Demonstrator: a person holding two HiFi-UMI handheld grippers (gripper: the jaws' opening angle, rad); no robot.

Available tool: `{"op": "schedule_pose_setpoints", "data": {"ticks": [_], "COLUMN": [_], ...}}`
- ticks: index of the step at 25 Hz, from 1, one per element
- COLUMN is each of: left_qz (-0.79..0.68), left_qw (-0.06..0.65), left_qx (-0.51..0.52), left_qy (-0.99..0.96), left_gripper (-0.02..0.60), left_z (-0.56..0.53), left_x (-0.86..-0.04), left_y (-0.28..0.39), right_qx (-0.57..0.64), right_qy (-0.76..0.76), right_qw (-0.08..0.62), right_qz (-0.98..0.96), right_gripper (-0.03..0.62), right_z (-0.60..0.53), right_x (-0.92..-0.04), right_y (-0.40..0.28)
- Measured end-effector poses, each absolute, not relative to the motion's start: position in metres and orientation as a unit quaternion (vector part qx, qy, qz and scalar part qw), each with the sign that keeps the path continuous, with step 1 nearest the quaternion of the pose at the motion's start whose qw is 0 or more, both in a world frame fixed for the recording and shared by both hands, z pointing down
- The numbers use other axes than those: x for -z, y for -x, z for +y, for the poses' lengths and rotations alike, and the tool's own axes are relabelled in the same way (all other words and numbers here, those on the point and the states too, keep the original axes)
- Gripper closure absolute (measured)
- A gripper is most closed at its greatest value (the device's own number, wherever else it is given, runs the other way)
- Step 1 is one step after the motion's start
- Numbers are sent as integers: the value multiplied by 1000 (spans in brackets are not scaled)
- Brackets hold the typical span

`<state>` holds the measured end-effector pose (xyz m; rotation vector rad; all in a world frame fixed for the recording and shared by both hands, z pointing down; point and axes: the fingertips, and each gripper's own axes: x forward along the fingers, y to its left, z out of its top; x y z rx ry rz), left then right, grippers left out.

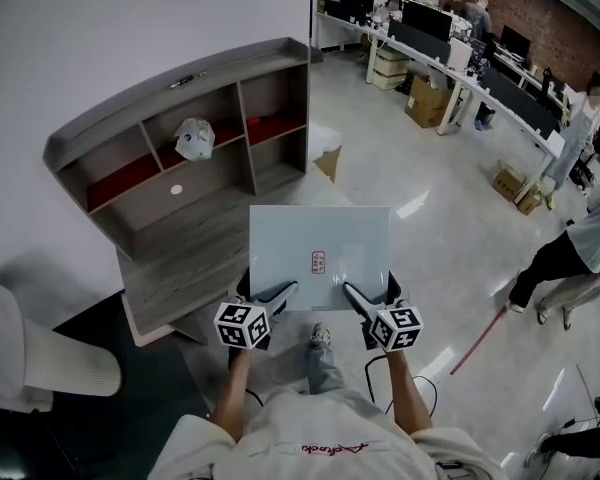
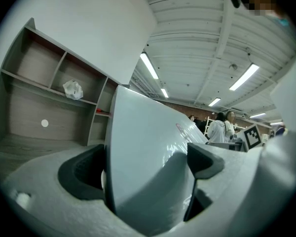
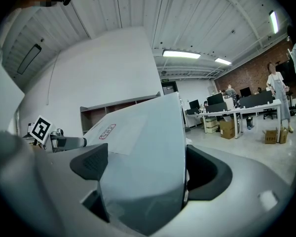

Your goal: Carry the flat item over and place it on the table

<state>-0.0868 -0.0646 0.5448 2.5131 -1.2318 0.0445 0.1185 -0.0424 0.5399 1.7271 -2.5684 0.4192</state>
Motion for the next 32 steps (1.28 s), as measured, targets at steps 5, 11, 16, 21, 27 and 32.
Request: {"op": "schedule_pose_setpoints", "data": {"ticks": [5, 11, 16, 21, 27, 32], "left_qz": [-436, -441, -448, -449, -449, -454], "left_qw": [167, 168, 169, 170, 171, 169], "left_qx": [-16, -19, -17, -17, -20, -22], "left_qy": [-884, -881, -878, -877, -877, -874], "left_gripper": [48, 48, 48, 48, 48, 48], "left_z": [-108, -169, -220, -269, -323, -358], "left_x": [-542, -542, -534, -531, -533, -536], "left_y": [82, 74, 64, 48, 31, 24], "right_qx": [-132, -135, -134, -133, -137, -139], "right_qy": [-551, -547, -541, -540, -541, -536], "right_qw": [5, 5, 5, 6, 7, 6], "right_qz": [-824, -826, -830, -831, -830, -833], "right_gripper": [83, 85, 85, 85, 86, 85], "right_z": [-87, -149, -204, -253, -307, -344], "right_x": [-538, -539, -531, -527, -529, -534], "right_y": [-124, -132, -143, -158, -175, -182]}}
